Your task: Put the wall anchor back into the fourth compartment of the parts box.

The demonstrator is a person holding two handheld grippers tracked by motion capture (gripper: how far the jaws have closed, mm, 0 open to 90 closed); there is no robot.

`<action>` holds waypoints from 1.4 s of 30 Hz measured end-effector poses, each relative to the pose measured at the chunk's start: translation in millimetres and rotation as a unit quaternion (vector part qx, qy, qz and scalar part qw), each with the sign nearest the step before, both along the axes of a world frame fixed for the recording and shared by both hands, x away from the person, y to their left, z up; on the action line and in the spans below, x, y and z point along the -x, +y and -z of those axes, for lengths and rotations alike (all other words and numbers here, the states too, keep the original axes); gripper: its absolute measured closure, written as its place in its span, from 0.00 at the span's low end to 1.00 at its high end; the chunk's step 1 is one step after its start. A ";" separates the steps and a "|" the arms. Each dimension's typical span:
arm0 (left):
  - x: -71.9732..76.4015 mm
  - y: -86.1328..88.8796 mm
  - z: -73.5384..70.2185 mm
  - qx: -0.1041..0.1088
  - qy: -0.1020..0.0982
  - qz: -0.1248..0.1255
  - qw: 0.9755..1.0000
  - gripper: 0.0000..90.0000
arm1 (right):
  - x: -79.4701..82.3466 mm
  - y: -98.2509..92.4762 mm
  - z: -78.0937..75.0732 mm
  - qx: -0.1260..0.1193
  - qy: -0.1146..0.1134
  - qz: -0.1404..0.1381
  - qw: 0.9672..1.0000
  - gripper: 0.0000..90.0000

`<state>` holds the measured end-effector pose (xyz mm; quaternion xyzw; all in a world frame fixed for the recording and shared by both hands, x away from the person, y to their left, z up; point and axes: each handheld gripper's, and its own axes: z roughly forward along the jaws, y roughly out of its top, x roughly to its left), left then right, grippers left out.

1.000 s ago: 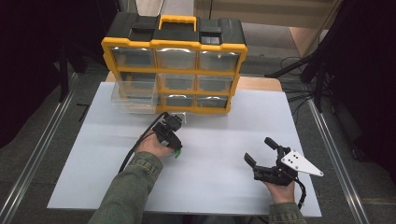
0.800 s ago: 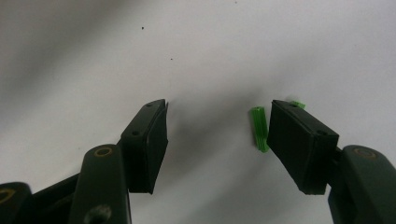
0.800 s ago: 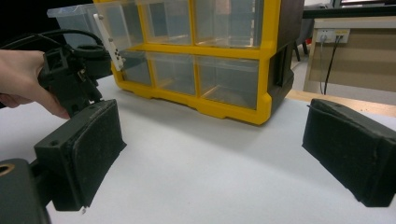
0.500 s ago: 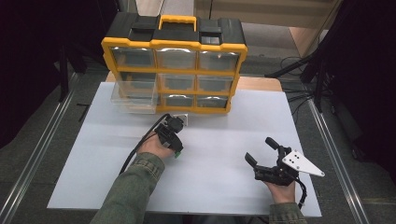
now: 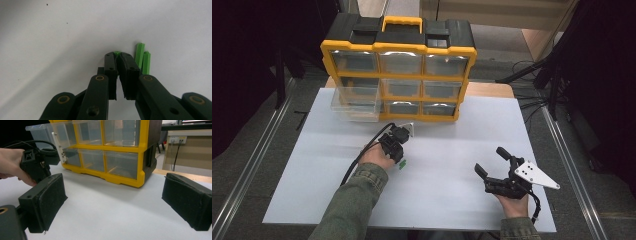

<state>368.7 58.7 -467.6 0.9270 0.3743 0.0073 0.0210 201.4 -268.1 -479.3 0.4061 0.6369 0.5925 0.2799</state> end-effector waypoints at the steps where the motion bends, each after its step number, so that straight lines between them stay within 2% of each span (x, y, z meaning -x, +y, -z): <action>1: 0.0 0.0 0.0 0.000 0.000 0.000 1.000 0.93 | -0.1 0.1 0.0 0.000 0.000 -0.001 1.000 0.06; 4: 0.3 0.6 -1.1 -0.005 -0.001 0.002 1.000 0.93 | -0.1 0.3 0.1 0.000 0.000 0.000 1.000 0.06; 6: 1.4 1.6 -4.1 0.002 -0.006 0.003 1.000 0.94 | -0.2 0.4 0.1 0.000 0.000 0.000 1.000 0.06; 11: 4.2 3.5 -9.7 -0.002 -0.001 0.012 1.000 0.94 | -0.1 0.6 0.0 0.000 0.000 0.000 1.000 0.06; 16: 6.7 6.1 -22.6 -0.010 -0.002 0.025 1.000 0.94 | -0.3 1.0 0.1 0.000 0.000 -0.001 1.000 0.06; 18: 8.3 5.3 -27.2 -0.006 -0.002 0.025 1.000 0.94 | -0.3 1.0 0.1 0.001 -0.001 -0.001 1.000 0.06; 19: 10.4 3.5 -34.3 -0.007 -0.004 0.026 1.000 0.94 | -0.3 0.9 0.1 0.000 0.000 -0.001 1.000 0.06; 20: 10.4 3.5 -34.3 -0.007 -0.004 0.026 1.000 0.94 | -0.3 0.9 0.1 0.000 0.000 -0.001 1.000 0.06; 25: 11.9 0.3 -53.6 -0.013 -0.009 0.045 0.999 0.94 | -0.3 1.0 0.1 0.000 0.000 -0.002 1.000 0.06; 35: 9.3 -0.8 -91.2 -0.024 -0.026 0.053 0.998 0.94 | -0.9 1.6 0.5 0.004 0.001 -0.003 1.000 0.06; 40: 6.0 -0.1 -119.0 -0.017 -0.030 0.051 0.998 0.94 | -0.7 2.0 0.5 0.004 0.000 -0.004 1.000 0.06; 42: 4.5 0.2 -130.9 -0.022 -0.034 0.053 0.998 0.94 | -0.2 2.1 0.2 0.002 0.000 -0.004 1.000 0.06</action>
